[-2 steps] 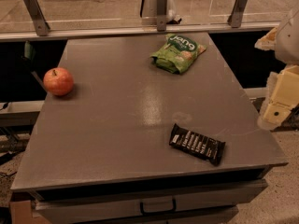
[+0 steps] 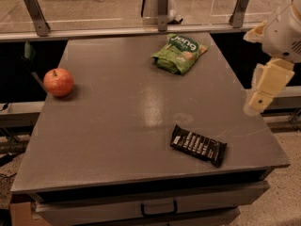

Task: Pick green rice chip bag

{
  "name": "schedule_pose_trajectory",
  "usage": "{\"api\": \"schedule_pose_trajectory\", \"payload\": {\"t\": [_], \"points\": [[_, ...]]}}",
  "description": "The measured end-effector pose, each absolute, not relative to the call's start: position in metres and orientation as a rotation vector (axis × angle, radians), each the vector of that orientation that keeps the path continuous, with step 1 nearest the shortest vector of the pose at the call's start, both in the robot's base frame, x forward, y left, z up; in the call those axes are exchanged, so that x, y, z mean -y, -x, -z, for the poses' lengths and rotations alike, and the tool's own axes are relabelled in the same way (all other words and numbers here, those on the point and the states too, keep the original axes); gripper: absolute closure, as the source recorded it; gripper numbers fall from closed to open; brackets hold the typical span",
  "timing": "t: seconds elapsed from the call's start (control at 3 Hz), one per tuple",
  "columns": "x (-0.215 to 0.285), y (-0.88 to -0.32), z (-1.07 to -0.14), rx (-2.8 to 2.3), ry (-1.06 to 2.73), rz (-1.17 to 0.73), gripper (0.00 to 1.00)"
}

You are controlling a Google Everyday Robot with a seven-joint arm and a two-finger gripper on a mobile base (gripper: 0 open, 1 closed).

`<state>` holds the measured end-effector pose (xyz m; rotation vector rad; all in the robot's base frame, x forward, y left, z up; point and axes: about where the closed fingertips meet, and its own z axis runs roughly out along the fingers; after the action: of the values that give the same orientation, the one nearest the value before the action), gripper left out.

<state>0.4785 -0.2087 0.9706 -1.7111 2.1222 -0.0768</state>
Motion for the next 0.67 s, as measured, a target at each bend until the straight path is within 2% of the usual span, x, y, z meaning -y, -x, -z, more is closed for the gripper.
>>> {"api": "schedule_pose_trajectory", "payload": {"t": [0.67], "points": [[0.16, -0.615, -0.932, -1.943, 1.573, -0.047, 0.0]]}}
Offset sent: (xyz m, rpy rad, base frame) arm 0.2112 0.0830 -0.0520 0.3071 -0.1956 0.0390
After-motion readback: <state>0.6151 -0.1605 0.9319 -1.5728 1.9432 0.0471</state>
